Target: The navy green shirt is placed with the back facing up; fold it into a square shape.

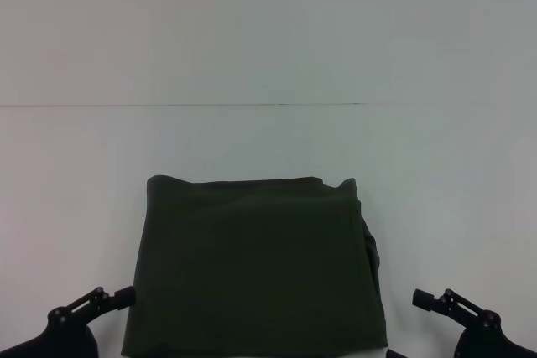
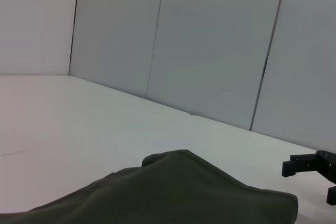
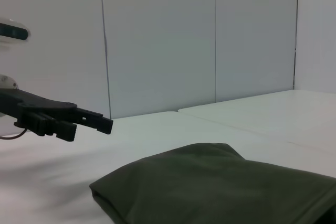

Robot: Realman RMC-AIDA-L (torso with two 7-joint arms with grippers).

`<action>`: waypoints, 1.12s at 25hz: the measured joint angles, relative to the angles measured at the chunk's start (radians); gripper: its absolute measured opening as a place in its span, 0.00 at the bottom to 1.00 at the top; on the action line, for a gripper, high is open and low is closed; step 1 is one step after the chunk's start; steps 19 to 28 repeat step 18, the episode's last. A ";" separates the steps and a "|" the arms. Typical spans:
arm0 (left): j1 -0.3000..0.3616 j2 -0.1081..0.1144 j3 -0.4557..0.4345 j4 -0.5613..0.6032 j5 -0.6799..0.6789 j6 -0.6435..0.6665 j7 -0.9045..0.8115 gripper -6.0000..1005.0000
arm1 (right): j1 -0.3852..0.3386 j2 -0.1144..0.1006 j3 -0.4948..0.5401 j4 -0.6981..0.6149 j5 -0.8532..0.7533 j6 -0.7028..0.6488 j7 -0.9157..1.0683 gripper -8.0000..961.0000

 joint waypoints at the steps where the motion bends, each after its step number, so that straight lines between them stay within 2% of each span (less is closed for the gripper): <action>1: -0.001 0.000 0.000 0.000 0.000 0.000 0.000 0.92 | 0.001 0.000 0.000 0.000 0.000 0.000 0.000 0.96; 28: -0.007 -0.001 0.000 0.000 -0.011 0.000 -0.001 0.92 | 0.007 -0.002 -0.003 0.000 0.000 0.006 0.002 0.96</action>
